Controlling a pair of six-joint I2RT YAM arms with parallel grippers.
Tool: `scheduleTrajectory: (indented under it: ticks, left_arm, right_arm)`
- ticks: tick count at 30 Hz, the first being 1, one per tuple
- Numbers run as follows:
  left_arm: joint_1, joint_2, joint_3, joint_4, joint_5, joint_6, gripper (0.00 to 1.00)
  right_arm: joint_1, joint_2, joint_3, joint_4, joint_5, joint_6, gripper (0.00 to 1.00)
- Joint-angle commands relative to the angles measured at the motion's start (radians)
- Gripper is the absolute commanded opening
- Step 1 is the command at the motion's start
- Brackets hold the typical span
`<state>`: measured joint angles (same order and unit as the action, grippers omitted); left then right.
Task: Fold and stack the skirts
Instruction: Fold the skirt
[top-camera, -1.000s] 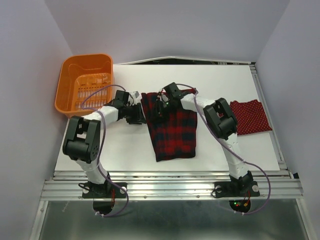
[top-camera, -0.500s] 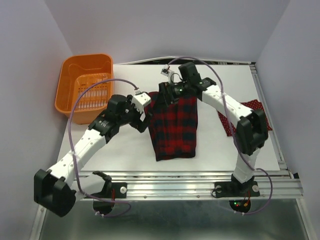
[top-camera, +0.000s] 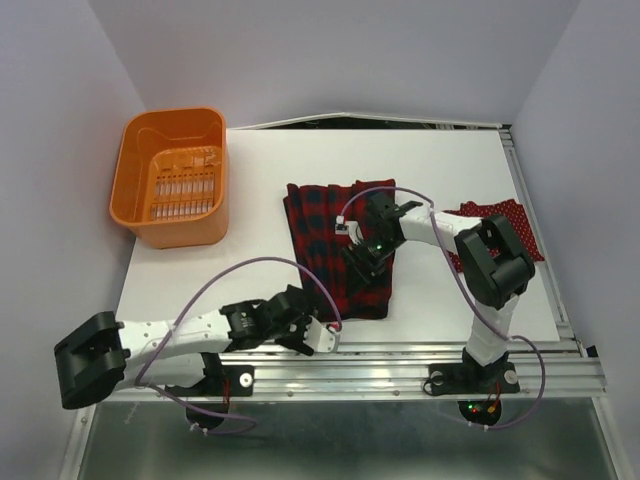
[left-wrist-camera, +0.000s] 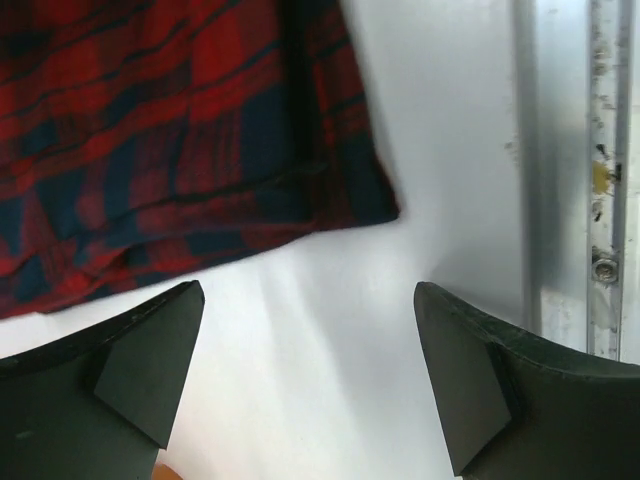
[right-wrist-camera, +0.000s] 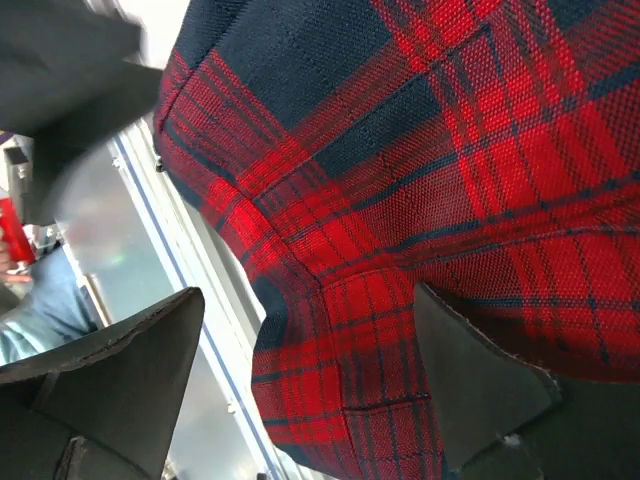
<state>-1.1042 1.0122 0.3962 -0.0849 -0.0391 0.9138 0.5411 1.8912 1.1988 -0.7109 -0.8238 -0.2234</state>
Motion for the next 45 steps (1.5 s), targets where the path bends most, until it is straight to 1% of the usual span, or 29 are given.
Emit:
scheduleTrajectory:
  ticks: [1, 5, 7, 11, 16, 17, 19, 20, 22, 23, 24, 25, 26, 28, 29, 31, 34, 35, 37, 38, 39, 40, 41, 43, 45]
  left_arm:
    - [-0.109, 0.060, -0.020, 0.209, -0.134, 0.077, 0.98]
    - [-0.170, 0.166, -0.016, 0.304, -0.151, 0.050, 0.98]
    - [-0.189, 0.234, 0.004, 0.348, -0.186, 0.014, 0.99]
    - [-0.201, 0.330, 0.043, 0.408, -0.248, -0.027, 0.98]
    - [-0.203, 0.396, 0.076, 0.467, -0.312, -0.070, 0.98]
    - [-0.203, 0.407, 0.082, 0.468, -0.315, -0.082, 0.94]
    - [-0.203, 0.414, 0.102, 0.459, -0.324, -0.093, 0.83]
    - [-0.203, 0.416, 0.110, 0.446, -0.326, -0.098, 0.69]
    - [-0.203, 0.405, 0.128, 0.391, -0.312, -0.113, 0.56]
    - [-0.203, 0.390, 0.136, 0.358, -0.299, -0.118, 0.44]
    - [-0.203, 0.384, 0.151, 0.328, -0.270, -0.133, 0.37]
    - [-0.203, 0.375, 0.158, 0.273, -0.256, -0.145, 0.31]
    - [-0.201, 0.356, 0.164, 0.243, -0.239, -0.154, 0.20]
    - [-0.203, 0.342, 0.182, 0.199, -0.193, -0.173, 0.13]
    - [-0.201, 0.333, 0.188, 0.160, -0.185, -0.182, 0.07]
    - [-0.203, 0.330, 0.204, 0.119, -0.171, -0.202, 0.00]
    - [-0.203, 0.313, 0.223, 0.088, -0.128, -0.208, 0.00]
    - [-0.203, 0.301, 0.230, 0.035, -0.114, -0.213, 0.00]
    - [-0.203, 0.289, 0.263, -0.013, -0.058, -0.228, 0.00]
    - [-0.203, 0.279, 0.277, -0.059, -0.041, -0.246, 0.00]
    - [-0.201, 0.276, 0.292, -0.085, -0.018, -0.253, 0.00]
    - [-0.194, 0.266, 0.323, -0.128, 0.025, -0.257, 0.00]
    - [-0.189, 0.259, 0.338, -0.150, 0.037, -0.268, 0.00]
    - [-0.175, 0.249, 0.384, -0.206, 0.129, -0.277, 0.00]
    - [-0.172, 0.235, 0.427, -0.239, 0.181, -0.283, 0.00]
  right_arm:
    - [0.002, 0.058, 0.004, 0.025, -0.008, -0.054, 0.90]
    - [0.002, 0.117, 0.001, 0.027, -0.021, -0.053, 0.89]
    - [0.002, 0.137, 0.001, 0.028, -0.029, -0.051, 0.89]
    - [0.002, 0.154, 0.001, 0.027, -0.040, -0.050, 0.89]
    - [0.002, 0.163, 0.008, 0.025, -0.049, -0.045, 0.89]
    - [0.002, 0.166, 0.010, 0.025, -0.051, -0.047, 0.89]
    - [0.002, 0.167, 0.013, 0.025, -0.054, -0.041, 0.89]
    - [0.002, 0.166, 0.015, 0.025, -0.054, -0.039, 0.89]
    - [0.002, 0.155, 0.019, 0.025, -0.049, -0.031, 0.89]
    - [-0.007, 0.149, 0.031, 0.022, -0.038, -0.028, 0.89]
    - [-0.007, 0.135, 0.042, 0.022, -0.029, -0.028, 0.90]
    - [-0.007, 0.128, 0.060, 0.016, 0.013, -0.031, 0.90]
    - [-0.007, 0.121, 0.083, 0.002, 0.035, -0.031, 0.91]
    - [-0.016, 0.099, 0.157, 0.001, 0.067, -0.018, 0.92]
    - [-0.017, 0.092, 0.183, 0.001, 0.072, -0.011, 0.92]
    - [-0.036, 0.080, 0.269, -0.001, 0.081, 0.008, 0.93]
    - [-0.056, 0.077, 0.376, 0.001, 0.112, 0.010, 0.94]
    - [-0.056, 0.088, 0.402, 0.002, 0.147, 0.009, 0.94]
    - [-0.087, 0.114, 0.480, 0.002, 0.196, 0.009, 0.95]
    - [-0.098, 0.147, 0.505, 0.008, 0.253, 0.010, 0.95]
    - [-0.111, 0.164, 0.530, 0.013, 0.270, 0.009, 0.95]
    - [-0.143, 0.183, 0.568, 0.031, 0.281, 0.012, 0.95]
    - [-0.161, 0.219, 0.587, 0.043, 0.282, 0.012, 0.96]
    - [-0.182, 0.262, 0.626, 0.056, 0.285, -0.005, 0.96]
    - [-0.191, 0.330, 0.689, 0.057, 0.296, -0.031, 0.95]
